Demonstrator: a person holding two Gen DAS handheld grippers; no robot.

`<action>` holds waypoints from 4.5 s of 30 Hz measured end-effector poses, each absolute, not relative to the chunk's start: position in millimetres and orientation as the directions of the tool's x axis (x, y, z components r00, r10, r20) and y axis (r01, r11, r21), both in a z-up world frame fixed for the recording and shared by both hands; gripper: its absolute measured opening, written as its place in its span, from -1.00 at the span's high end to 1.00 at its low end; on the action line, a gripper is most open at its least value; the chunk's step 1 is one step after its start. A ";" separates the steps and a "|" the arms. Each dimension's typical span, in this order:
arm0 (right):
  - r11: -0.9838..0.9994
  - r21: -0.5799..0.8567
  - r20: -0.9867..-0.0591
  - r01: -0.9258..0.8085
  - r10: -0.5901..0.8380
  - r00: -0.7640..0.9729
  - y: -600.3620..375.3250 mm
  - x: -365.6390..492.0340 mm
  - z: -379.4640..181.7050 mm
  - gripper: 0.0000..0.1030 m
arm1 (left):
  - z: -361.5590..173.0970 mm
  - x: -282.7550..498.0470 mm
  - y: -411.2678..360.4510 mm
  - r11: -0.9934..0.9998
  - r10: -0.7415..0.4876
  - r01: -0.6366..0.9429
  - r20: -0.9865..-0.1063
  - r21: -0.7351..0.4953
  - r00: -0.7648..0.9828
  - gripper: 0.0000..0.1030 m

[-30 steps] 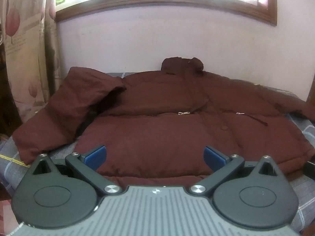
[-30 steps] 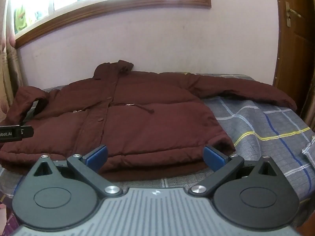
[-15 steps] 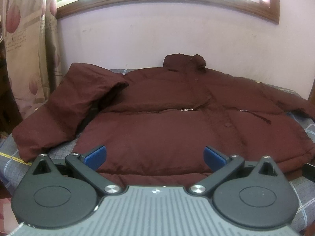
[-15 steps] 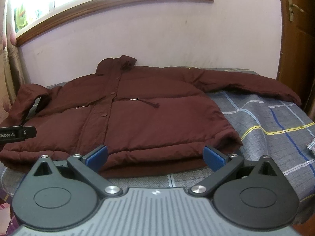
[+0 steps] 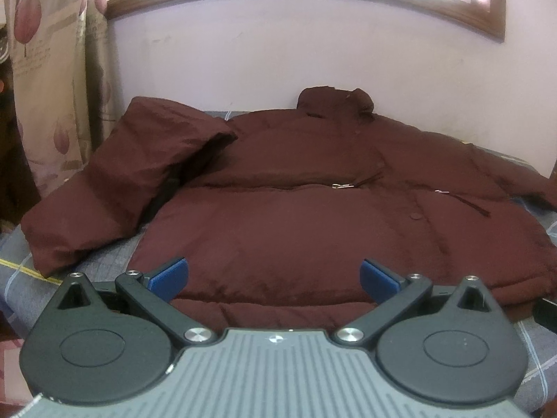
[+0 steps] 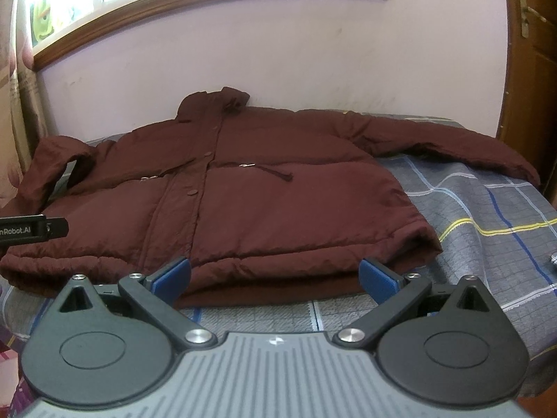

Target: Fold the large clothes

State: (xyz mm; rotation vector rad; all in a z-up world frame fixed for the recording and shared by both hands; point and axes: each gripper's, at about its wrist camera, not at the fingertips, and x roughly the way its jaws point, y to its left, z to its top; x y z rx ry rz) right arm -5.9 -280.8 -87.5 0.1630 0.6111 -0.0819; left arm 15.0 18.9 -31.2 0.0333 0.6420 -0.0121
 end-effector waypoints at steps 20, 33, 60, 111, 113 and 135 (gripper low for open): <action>0.992 0.091 -0.595 0.087 -0.016 0.804 -259.8 3.5 -86.6 -1.00 | -39.2 28.1 46.4 0.999 0.021 -0.035 -0.628 -0.010 0.778 -1.00; 0.999 0.013 -0.602 0.053 -0.034 0.798 -234.2 10.1 -83.8 -1.00 | -44.3 38.7 75.8 0.994 0.055 -0.100 -0.645 -0.033 0.762 -1.00; 0.997 0.052 -0.635 -0.056 0.076 0.769 -204.1 24.6 -90.7 -1.00 | -64.6 44.5 254.4 0.894 0.165 -0.393 -0.656 -0.216 0.736 -0.94; 0.265 0.864 -0.404 0.429 -0.146 0.903 -665.2 -4.1 -155.4 -0.92 | 1.9 96.5 81.9 0.989 0.020 -0.085 -0.468 -0.119 0.884 -0.88; 0.214 0.862 -0.417 0.460 -0.215 0.883 -708.3 -4.1 -163.7 -0.92 | -4.3 104.4 68.8 0.991 0.009 -0.074 -0.487 -0.114 0.873 -0.88; 0.338 0.888 -0.280 0.312 -0.141 0.950 -774.3 106.7 -150.7 0.69 | -16.2 123.0 19.2 0.992 0.128 -0.103 -0.535 0.078 0.835 -0.89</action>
